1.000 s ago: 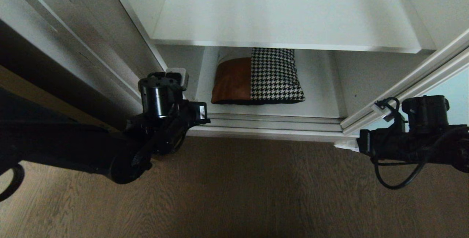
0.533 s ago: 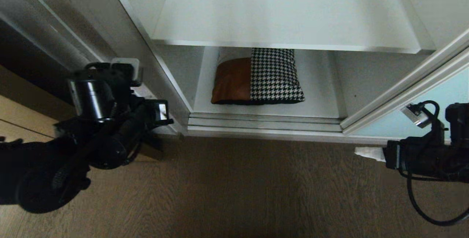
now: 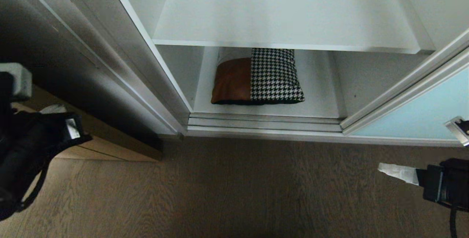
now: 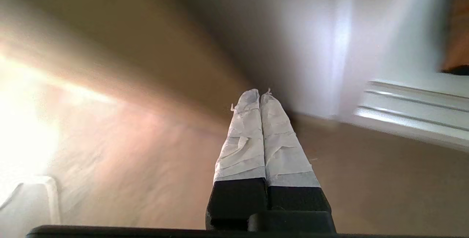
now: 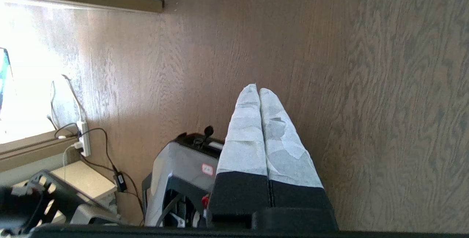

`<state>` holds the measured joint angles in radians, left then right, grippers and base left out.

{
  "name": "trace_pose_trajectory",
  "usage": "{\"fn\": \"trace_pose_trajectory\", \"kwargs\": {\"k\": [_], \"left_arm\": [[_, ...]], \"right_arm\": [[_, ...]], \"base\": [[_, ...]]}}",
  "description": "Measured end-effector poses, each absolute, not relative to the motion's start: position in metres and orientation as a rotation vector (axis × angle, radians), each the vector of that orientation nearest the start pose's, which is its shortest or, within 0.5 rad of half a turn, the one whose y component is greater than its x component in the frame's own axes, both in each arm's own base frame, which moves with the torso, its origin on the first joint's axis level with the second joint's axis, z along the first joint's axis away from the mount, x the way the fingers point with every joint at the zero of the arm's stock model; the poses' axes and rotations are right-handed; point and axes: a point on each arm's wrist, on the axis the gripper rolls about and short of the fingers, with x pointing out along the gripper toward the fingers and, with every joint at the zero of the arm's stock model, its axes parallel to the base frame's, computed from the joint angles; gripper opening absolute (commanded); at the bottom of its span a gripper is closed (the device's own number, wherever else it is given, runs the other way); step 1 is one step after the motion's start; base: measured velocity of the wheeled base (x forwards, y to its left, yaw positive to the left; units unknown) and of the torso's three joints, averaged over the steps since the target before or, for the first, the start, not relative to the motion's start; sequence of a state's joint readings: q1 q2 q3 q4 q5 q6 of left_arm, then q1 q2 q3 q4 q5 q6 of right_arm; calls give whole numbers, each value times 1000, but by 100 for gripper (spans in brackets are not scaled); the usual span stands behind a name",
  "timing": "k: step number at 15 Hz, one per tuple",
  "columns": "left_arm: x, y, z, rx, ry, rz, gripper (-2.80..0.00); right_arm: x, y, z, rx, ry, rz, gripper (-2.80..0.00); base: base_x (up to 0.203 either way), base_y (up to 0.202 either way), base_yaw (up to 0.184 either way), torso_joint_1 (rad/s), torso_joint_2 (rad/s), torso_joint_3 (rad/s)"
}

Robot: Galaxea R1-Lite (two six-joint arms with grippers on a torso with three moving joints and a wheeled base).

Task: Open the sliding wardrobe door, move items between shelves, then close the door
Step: Close the door

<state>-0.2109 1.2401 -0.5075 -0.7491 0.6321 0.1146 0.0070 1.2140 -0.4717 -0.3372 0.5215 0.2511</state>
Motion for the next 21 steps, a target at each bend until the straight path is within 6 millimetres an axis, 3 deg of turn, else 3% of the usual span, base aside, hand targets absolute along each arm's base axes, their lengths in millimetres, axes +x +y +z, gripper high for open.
{"fn": "trace_pose_trajectory", "kwargs": {"k": [3,8,13,17,21], "left_arm": [[135,-8,212,95,-11,492,-280],[71,9,189,80,-70,599,-280],[14,13,146,69,-123,613,-280],[-6,10,108,82,-26,481,-280],[-16,4,91,89,-20,218,-280]], "right_arm": [[144,12,178,344,451,470,-280],[125,15,184,331,428,506,-280],[112,16,189,321,390,541,-280],[110,17,187,337,421,612,-280],[110,18,184,343,436,628,-280]], "base": [[0,0,0,0,0,0],[0,0,0,0,0,0],[0,0,0,0,0,0],[0,0,0,0,0,0],[0,0,0,0,0,0]]}}
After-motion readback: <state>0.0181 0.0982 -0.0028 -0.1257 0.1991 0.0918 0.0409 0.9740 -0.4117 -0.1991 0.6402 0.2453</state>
